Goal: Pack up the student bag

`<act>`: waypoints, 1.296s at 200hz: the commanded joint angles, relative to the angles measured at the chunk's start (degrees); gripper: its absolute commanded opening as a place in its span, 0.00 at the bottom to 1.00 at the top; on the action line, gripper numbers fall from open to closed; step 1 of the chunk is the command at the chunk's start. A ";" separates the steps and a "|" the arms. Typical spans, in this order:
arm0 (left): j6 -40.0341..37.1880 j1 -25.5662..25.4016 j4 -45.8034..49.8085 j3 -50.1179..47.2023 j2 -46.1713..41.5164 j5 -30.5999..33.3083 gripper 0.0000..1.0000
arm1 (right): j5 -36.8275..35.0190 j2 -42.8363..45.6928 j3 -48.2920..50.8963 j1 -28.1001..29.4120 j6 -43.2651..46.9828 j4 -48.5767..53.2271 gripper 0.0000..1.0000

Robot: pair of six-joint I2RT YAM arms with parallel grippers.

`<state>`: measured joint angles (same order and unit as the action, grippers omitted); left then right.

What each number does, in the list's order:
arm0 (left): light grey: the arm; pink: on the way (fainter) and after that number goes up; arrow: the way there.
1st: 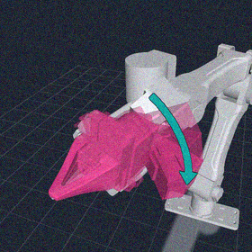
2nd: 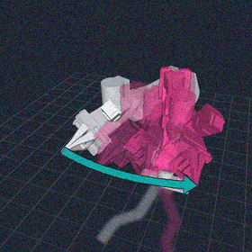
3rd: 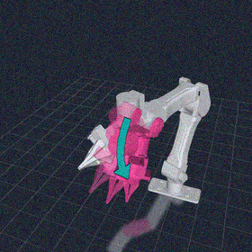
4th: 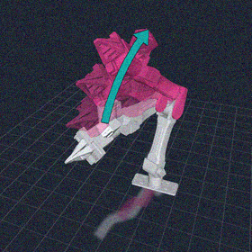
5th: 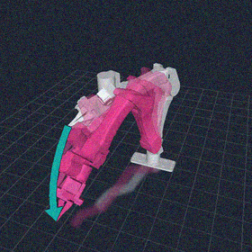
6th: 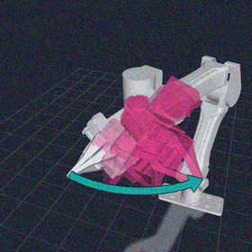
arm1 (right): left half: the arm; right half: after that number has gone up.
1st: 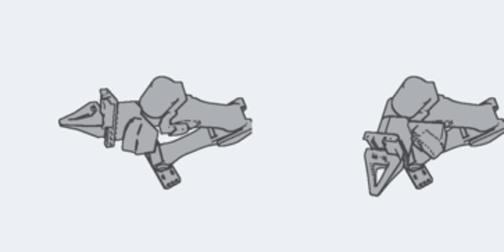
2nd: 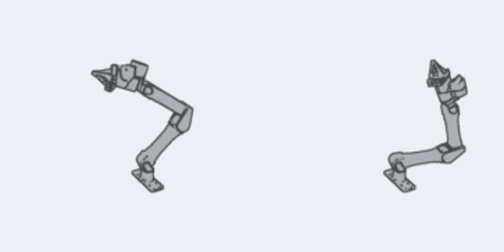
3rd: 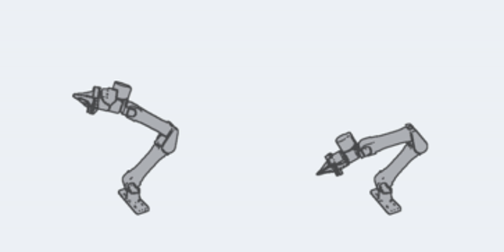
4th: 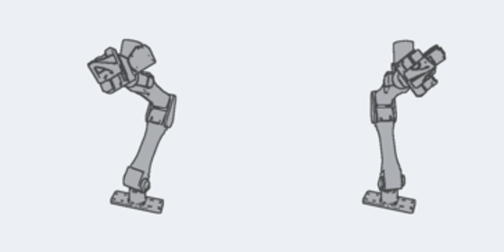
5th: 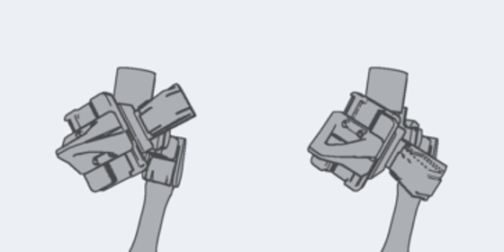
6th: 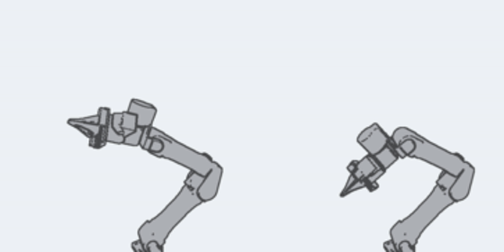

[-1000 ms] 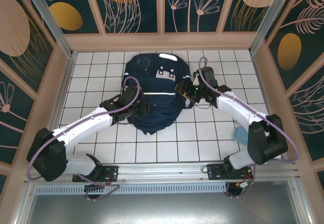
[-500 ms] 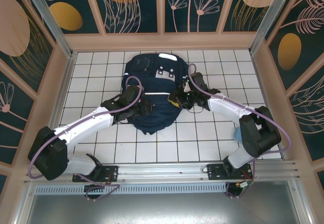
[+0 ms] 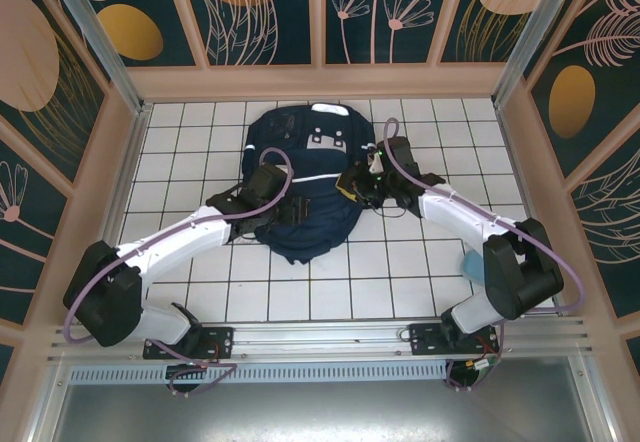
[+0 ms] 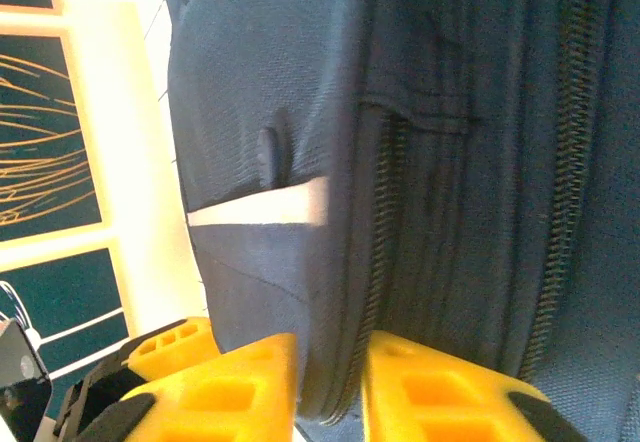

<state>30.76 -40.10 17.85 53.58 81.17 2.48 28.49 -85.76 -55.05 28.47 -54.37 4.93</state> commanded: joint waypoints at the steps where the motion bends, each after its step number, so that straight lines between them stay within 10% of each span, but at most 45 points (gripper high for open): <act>1: -3.16 -0.07 0.30 2.25 1.86 2.92 0.54 | -0.94 1.17 -3.20 -0.32 0.04 -2.97 0.32; 177: -8.87 -0.05 -13.81 2.72 3.78 -5.92 0.46 | 8.31 -2.74 1.56 -0.70 -13.33 -22.25 0.28; 259: -8.44 -0.02 -12.32 4.56 5.77 -5.09 0.18 | 7.76 -3.14 0.60 -0.70 -12.71 -19.64 0.25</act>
<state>23.57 -40.12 8.84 55.99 86.00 -2.90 34.41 -88.68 -52.71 27.35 -67.02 -12.05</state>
